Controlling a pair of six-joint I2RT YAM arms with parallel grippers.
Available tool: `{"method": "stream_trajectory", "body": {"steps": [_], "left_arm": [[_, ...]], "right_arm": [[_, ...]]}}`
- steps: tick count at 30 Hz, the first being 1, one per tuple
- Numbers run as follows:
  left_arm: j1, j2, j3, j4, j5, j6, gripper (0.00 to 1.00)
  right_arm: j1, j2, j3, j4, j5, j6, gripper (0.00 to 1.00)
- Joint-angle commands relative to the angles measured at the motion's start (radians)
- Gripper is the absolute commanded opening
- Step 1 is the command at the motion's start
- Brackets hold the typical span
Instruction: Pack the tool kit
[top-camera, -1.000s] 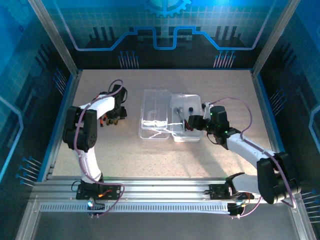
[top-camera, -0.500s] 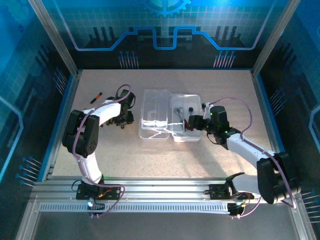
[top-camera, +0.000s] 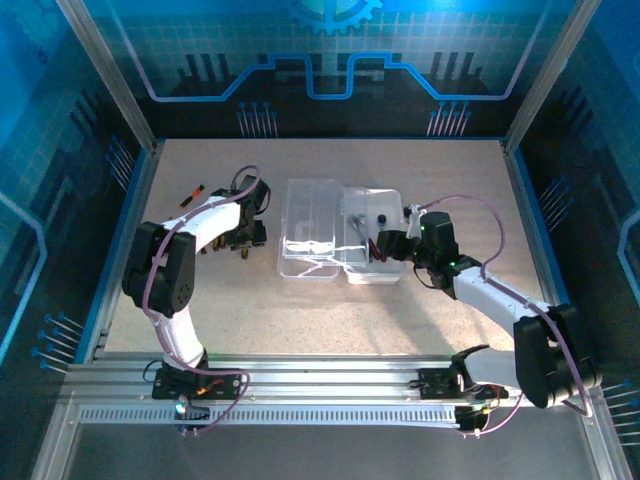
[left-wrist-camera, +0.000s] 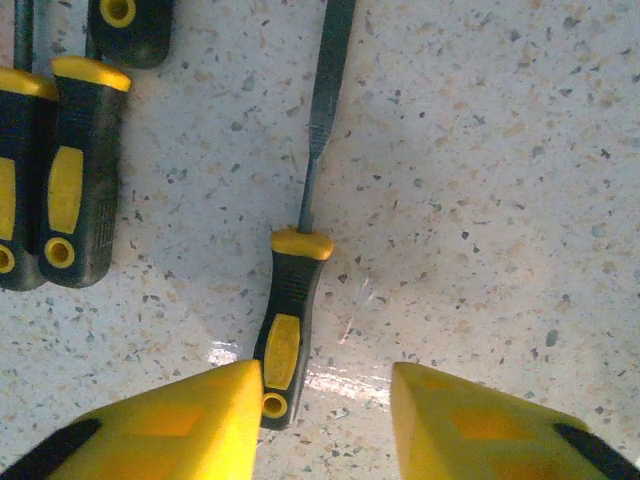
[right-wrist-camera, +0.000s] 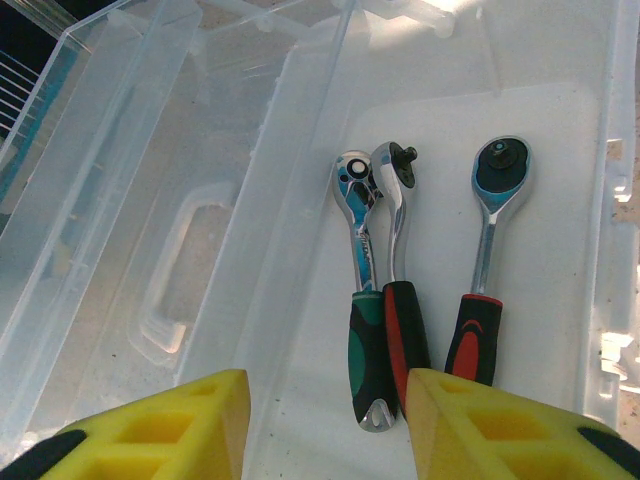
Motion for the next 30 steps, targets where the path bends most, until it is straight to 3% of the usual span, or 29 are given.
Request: {"method": "stream_trajectory", "body": {"steps": [1, 13, 24, 30], "left_arm": [[0.003, 0.023, -0.011, -0.018, -0.017, -0.01, 0.37], [0.037, 0.057, -0.048, 0.015, -0.006, -0.006, 0.36], [0.046, 0.062, -0.069, 0.042, 0.042, 0.011, 0.16], [0.035, -0.035, -0.104, 0.052, 0.059, 0.011, 0.12]], "right_arm": [[0.009, -0.016, 0.007, -0.009, 0.016, -0.01, 0.46], [0.009, -0.015, 0.006, -0.009, 0.018, -0.011, 0.45], [0.009, -0.037, 0.007, -0.021, 0.035, -0.019, 0.45], [0.009, -0.041, 0.002, -0.019, 0.039, -0.022, 0.45]]}}
